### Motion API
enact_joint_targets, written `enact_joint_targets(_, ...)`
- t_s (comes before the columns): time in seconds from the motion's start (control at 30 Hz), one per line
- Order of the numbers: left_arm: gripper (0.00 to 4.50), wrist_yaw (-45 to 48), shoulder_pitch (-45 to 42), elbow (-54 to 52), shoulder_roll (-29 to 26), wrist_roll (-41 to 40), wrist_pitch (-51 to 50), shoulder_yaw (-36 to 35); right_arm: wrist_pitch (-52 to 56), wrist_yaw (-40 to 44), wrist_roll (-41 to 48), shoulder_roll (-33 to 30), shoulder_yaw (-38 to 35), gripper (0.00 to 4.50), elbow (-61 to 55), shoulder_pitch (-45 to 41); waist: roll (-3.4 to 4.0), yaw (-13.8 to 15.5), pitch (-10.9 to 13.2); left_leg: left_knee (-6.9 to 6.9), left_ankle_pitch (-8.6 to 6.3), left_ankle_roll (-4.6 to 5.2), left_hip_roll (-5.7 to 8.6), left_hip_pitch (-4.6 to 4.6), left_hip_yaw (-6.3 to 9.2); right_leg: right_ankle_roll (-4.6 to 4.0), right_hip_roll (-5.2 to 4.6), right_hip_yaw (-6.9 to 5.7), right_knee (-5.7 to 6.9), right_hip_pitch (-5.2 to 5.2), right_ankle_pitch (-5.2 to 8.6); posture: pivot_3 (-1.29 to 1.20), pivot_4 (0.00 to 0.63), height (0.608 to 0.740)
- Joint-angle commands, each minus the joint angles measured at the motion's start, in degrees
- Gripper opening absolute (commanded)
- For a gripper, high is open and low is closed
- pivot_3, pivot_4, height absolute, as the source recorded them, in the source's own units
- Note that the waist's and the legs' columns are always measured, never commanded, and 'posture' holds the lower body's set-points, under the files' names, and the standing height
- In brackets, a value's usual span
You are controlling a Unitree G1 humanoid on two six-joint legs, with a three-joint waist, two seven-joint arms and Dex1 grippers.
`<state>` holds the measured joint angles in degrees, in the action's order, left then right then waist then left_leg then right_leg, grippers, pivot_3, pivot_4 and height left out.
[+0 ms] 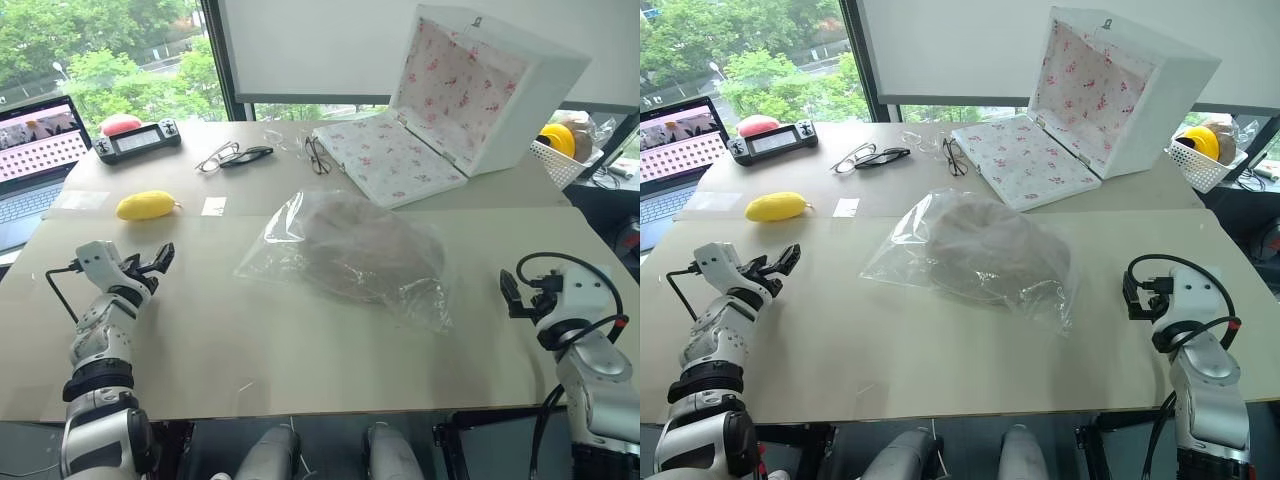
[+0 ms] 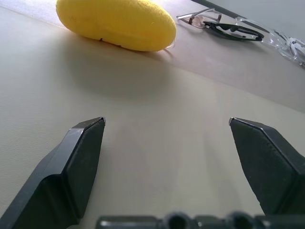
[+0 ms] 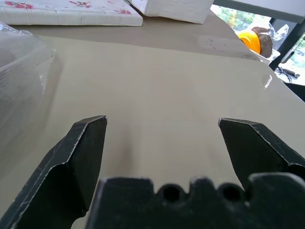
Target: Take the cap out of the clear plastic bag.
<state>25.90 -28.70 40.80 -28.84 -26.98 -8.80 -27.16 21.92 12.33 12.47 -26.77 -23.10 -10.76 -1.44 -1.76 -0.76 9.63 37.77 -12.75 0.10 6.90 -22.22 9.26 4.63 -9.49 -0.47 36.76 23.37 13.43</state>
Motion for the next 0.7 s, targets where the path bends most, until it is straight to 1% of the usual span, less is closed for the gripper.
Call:
enact_joint_targets(0.03,4.49,0.0,-0.8,-1.3,-0.2,1.2,1.0,0.8,-1.1,0.2,0.9,-0.1,-1.8,4.47,-3.4,0.4,0.00,0.0,0.0,0.00,0.00,0.00,0.00,0.00,0.00,0.00,0.00,0.00,0.00,0.00,0.00,0.00,0.150,0.740)
enact_joint_targets(0.07,4.49,-0.3,-0.9,-1.6,0.1,1.8,1.0,1.5,-1.3,0.4,1.7,0.3,-2.3,4.47,-4.0,0.8,0.00,0.1,0.0,0.00,0.00,0.00,0.00,0.00,0.00,0.00,0.00,0.00,0.00,0.00,0.00,0.00,0.150,0.740)
enact_joint_targets(0.17,4.49,2.9,-2.2,-4.3,0.8,5.2,1.8,7.2,-0.3,3.8,7.8,-0.2,-6.0,4.47,-6.7,1.4,0.01,0.4,0.0,-0.01,0.00,0.00,0.01,-0.01,0.00,0.00,-0.01,-0.01,-0.01,-0.01,0.00,0.00,0.150,0.740)
enact_joint_targets(0.2,4.49,5.3,-2.4,-6.8,0.4,6.6,2.1,9.9,0.1,5.5,9.7,-1.0,-6.8,4.47,-7.8,1.7,0.02,0.6,0.0,0.00,0.00,0.00,0.03,-0.03,0.00,0.00,-0.02,0.00,-0.01,-0.01,0.00,0.00,0.150,0.740)
enact_joint_targets(0.27,4.49,10.9,-2.0,-12.6,-0.7,6.9,0.7,13.8,1.6,9.2,12.8,-3.3,-7.6,4.47,-10.0,2.7,0.01,0.7,0.0,0.01,0.00,0.01,0.04,-0.05,-0.01,0.03,-0.02,0.00,-0.08,-0.04,-0.02,0.00,0.150,0.740)
enact_joint_targets(0.33,4.49,16.6,-1.1,-18.8,-2.4,5.8,-1.4,16.2,3.4,13.2,16.5,-5.7,-8.4,4.47,-12.0,3.9,0.01,0.6,0.0,0.00,0.00,0.02,0.03,-0.09,-0.02,0.03,-0.01,0.00,-0.13,-0.02,-0.03,0.00,0.150,0.740)
enact_joint_targets(0.43,4.49,26.2,1.3,-26.1,-7.9,6.3,-1.9,19.9,9.5,20.4,27.4,-10.4,-11.8,4.47,-17.3,7.0,0.08,-0.1,0.1,-0.03,-0.08,0.09,-0.11,-0.09,-0.05,0.01,0.09,0.00,-0.20,0.00,-0.03,0.00,0.150,0.740)
enact_joint_targets(0.47,4.49,28.3,1.9,-27.3,-9.3,6.5,-1.8,20.6,11.3,21.8,30.1,-11.7,-12.7,4.47,-18.6,7.9,0.14,-0.2,0.1,-0.10,-0.13,0.13,-0.21,-0.08,-0.13,-0.01,0.15,0.04,-0.27,0.01,-0.02,0.00,0.150,0.740)
enact_joint_targets(0.53,4.49,34.0,2.1,-29.7,-12.6,6.7,-1.0,22.4,14.5,29.6,35.8,-16.6,-14.3,4.47,-23.2,13.0,0.45,-0.4,0.1,-0.18,-0.22,0.17,-0.41,-0.04,-0.31,-0.06,0.28,0.19,-0.46,-0.01,-0.04,0.00,0.150,0.740)
enact_joint_targets(0.6,4.49,38.2,1.5,-31.5,-14.6,6.4,-0.8,23.8,16.9,35.3,40.3,-20.5,-15.8,4.47,-26.3,17.0,0.54,-0.2,0.1,-0.37,-0.23,0.19,-0.48,0.01,-0.48,-0.09,0.32,0.25,-0.63,-0.02,-0.06,0.00,0.150,0.740)
enact_joint_targets(0.67,4.49,42.0,0.6,-32.4,-15.8,6.8,0.3,25.7,18.2,38.0,42.7,-23.5,-16.8,4.47,-27.3,18.3,0.53,0.1,0.1,-0.41,-0.23,0.19,-0.67,0.01,-0.52,-0.09,0.50,0.22,-0.75,-0.07,-0.07,0.00,0.150,0.740)
enact_joint_targets(0.7,4.49,43.8,0.2,-32.4,-16.4,8.3,2.4,27.3,18.6,38.4,42.9,-25.0,-16.6,4.47,-27.2,17.8,0.52,0.1,0.1,-0.41,-0.23,0.19,-0.73,0.01,-0.55,-0.11,0.56,0.22,-0.79,-0.10,-0.09,0.00,0.150,0.740)
